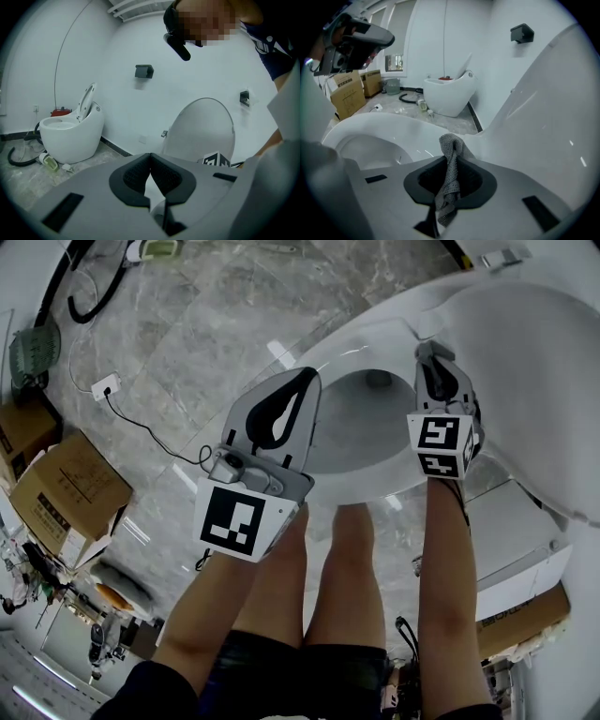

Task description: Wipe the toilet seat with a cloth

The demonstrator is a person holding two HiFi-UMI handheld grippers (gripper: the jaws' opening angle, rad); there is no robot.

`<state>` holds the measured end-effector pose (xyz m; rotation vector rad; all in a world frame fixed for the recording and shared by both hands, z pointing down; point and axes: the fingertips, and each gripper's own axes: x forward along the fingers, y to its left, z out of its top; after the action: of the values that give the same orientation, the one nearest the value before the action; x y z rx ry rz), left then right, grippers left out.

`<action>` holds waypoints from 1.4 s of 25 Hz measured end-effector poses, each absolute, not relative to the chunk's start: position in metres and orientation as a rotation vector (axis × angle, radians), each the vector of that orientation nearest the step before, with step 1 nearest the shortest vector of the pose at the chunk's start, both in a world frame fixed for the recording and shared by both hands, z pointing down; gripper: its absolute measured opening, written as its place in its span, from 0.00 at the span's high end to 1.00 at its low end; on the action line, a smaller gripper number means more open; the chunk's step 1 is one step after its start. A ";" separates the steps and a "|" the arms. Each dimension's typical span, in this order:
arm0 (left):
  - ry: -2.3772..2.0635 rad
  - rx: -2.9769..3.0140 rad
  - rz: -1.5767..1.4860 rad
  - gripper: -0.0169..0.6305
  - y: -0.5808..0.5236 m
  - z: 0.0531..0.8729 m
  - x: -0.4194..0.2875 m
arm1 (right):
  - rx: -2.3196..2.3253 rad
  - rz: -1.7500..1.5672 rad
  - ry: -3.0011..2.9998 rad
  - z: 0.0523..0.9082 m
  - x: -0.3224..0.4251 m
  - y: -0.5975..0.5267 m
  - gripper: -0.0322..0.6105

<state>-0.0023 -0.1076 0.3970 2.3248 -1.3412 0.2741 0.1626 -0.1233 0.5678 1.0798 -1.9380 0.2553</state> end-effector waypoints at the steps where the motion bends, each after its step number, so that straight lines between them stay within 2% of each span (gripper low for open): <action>1: -1.347 2.320 0.276 0.95 -0.108 0.398 -0.003 | 1.065 0.245 -1.923 0.569 0.165 -0.120 0.85; 12: -1.317 2.358 0.317 0.95 -0.117 0.399 0.000 | 0.966 0.214 -1.713 0.574 0.225 -0.042 0.85; 25: -1.291 2.365 0.335 0.95 -0.108 0.394 0.001 | 0.824 0.054 -1.907 0.576 0.137 -0.117 0.85; 35: -1.337 2.344 0.311 0.95 -0.115 0.391 -0.010 | 0.652 0.084 -1.714 0.590 0.198 -0.035 0.86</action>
<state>-0.0097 -0.1146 0.3907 2.3439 -1.3372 0.3106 0.1980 -0.0354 0.5899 0.6521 -1.7136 0.0844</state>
